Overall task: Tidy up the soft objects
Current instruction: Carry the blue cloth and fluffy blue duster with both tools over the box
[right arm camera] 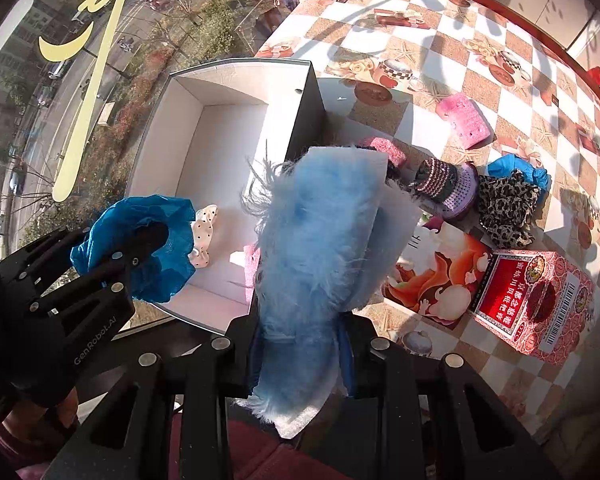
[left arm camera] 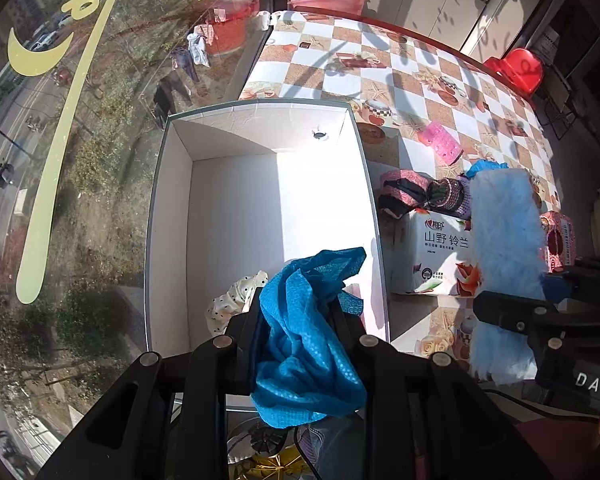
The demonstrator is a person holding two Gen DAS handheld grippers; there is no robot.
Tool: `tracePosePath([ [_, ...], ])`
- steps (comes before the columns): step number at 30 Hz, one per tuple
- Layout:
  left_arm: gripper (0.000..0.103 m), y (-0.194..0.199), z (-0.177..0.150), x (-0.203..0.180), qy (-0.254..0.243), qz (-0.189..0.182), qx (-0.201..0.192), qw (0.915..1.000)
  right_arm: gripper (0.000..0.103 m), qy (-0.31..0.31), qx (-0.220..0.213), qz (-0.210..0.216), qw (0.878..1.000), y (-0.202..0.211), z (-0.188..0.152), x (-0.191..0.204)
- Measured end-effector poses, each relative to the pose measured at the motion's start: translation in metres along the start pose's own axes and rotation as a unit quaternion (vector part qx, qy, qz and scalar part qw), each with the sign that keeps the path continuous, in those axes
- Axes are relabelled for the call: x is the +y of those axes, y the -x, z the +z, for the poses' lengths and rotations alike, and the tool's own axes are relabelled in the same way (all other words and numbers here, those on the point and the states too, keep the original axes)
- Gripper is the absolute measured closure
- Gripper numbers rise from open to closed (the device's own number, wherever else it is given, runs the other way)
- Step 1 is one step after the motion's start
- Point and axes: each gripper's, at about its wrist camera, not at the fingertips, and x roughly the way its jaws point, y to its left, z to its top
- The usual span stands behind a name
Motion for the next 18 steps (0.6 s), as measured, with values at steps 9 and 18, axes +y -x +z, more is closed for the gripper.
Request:
tracePosePath([
  [9,0.074,-0.005,0.000,0.019,0.033,0.003,0.004,0.9994,0.072,0.030,0.003,-0.001,1.000,-0.005,0.010,0.020],
  [18,0.074,-0.006,0.003,0.039,0.059,0.013,0.000,0.9982,0.072,0.039,-0.004,0.007,0.999,-0.003,0.025,0.031],
])
